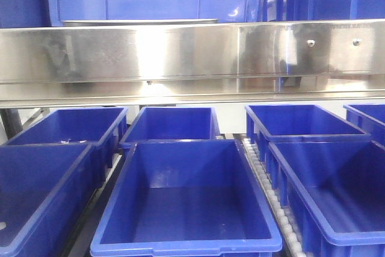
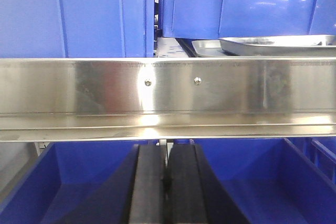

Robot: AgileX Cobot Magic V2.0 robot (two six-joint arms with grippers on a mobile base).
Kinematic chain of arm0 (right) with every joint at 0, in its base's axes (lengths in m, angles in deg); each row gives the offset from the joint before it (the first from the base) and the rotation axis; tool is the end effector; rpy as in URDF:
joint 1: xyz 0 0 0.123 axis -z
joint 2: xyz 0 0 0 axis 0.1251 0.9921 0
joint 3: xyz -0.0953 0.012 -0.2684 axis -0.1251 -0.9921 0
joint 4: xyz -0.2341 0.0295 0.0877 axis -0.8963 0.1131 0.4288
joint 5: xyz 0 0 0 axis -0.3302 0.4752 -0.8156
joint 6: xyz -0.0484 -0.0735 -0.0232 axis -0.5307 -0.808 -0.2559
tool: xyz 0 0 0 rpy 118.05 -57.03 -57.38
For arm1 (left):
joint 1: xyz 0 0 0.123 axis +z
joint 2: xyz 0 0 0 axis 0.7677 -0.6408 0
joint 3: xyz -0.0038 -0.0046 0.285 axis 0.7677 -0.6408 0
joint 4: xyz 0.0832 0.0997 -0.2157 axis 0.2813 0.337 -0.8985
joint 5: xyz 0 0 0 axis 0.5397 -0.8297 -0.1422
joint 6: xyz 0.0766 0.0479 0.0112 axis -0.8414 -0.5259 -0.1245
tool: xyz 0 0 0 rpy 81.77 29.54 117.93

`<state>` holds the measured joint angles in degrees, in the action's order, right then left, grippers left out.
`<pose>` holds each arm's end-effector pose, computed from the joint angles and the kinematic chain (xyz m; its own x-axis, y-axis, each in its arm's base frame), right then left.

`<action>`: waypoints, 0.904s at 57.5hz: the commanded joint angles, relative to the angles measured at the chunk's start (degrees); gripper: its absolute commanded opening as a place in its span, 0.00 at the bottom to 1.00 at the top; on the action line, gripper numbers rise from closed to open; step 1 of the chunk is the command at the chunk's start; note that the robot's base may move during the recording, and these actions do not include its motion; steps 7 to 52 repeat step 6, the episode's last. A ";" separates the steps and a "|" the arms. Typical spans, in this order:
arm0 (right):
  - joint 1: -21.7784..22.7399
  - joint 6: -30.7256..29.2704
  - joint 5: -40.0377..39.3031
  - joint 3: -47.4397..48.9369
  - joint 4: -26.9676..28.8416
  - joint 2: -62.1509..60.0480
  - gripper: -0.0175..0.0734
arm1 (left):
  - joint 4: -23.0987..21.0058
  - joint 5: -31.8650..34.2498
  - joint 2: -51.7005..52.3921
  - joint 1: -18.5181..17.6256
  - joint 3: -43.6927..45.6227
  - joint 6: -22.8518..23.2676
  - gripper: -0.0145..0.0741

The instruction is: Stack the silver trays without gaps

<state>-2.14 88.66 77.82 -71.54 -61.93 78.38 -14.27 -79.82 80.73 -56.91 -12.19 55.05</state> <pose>0.0567 -0.0048 0.2067 0.0221 0.0668 -0.9975 0.0837 0.9941 0.0684 0.0566 -0.0058 0.2004 -0.0456 0.0320 -0.9984 0.1087 0.9937 0.0269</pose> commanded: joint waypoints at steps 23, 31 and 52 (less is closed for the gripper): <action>-0.15 -0.42 -0.88 0.03 0.20 -0.28 0.11 | -0.01 0.94 0.27 0.28 0.15 -0.01 0.15; -0.15 -0.42 -0.88 0.03 0.20 -0.28 0.11 | -0.01 0.94 0.27 0.28 0.15 -0.01 0.15; -0.15 -0.42 -0.88 0.03 0.20 -0.28 0.11 | -0.01 0.94 0.27 0.28 0.15 -0.01 0.15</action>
